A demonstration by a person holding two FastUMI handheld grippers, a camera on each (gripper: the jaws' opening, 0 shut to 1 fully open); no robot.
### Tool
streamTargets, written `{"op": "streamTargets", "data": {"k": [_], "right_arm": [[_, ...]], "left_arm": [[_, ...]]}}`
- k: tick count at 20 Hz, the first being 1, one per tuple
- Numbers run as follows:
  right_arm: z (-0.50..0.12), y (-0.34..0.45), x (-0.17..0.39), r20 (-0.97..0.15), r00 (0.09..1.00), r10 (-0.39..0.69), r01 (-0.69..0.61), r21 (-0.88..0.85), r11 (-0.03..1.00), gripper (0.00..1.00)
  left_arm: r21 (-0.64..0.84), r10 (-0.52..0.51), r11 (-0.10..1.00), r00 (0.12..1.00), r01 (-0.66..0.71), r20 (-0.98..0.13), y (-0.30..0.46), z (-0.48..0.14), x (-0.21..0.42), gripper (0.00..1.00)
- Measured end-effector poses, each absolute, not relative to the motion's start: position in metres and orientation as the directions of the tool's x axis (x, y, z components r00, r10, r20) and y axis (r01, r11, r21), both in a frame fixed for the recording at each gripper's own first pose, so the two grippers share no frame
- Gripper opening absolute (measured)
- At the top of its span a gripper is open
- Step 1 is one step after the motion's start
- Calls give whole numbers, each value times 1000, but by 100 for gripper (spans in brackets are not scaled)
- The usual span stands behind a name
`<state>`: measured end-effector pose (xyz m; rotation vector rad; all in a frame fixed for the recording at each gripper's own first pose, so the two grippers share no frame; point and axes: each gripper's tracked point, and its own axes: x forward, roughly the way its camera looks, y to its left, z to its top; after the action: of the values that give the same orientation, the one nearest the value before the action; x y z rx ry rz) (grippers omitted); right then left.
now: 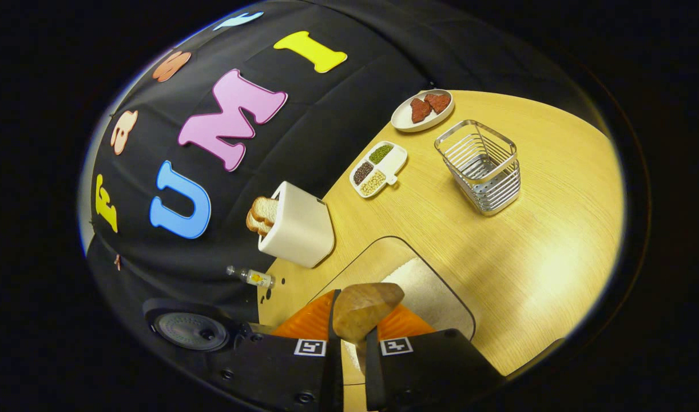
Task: Close the left gripper, press the button to open the rice cooker; take a wooden spoon from the chopstick holder with the right hand, scoop a spoonful of rice and pour it into the rice cooker, then put the wooden spoon back into the chopstick holder.
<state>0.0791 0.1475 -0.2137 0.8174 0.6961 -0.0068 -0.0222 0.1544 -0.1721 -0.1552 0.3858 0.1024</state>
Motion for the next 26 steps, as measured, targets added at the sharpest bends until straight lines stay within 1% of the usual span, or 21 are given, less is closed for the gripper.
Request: {"op": "streamTargets", "data": {"k": [6, 13, 16, 21, 22, 23, 26], "right_arm": [[-200, 126, 84, -561, 795, 231, 330, 720, 611, 20], [-167, 145, 97, -520, 804, 287, 348, 804, 483, 20], [-148, 172, 103, -492, 804, 335, 327, 835, 442, 20], [-118, 234, 109, -441, 789, 429, 269, 875, 403, 19], [-116, 249, 108, -437, 779, 450, 260, 878, 402, 14], [-116, 262, 106, -440, 767, 467, 255, 877, 408, 19], [-116, 309, 98, -440, 729, 525, 226, 878, 422, 19]], "left_arm": [[-127, 57, 986, 928, -111, -369, 152, -167, -20, 95], [-155, 67, 980, 938, -126, -339, 162, -160, -21, 95], [-167, 77, 976, 940, -139, -331, 169, -160, -23, 95], [-185, 104, 969, 947, -166, -305, 187, -151, -26, 95], [-188, 110, 967, 948, -171, -299, 192, -149, -26, 95], [-189, 117, 966, 949, -178, -294, 196, -148, -27, 95], [-198, 144, 958, 944, -209, -297, 213, -152, -29, 95]]}}
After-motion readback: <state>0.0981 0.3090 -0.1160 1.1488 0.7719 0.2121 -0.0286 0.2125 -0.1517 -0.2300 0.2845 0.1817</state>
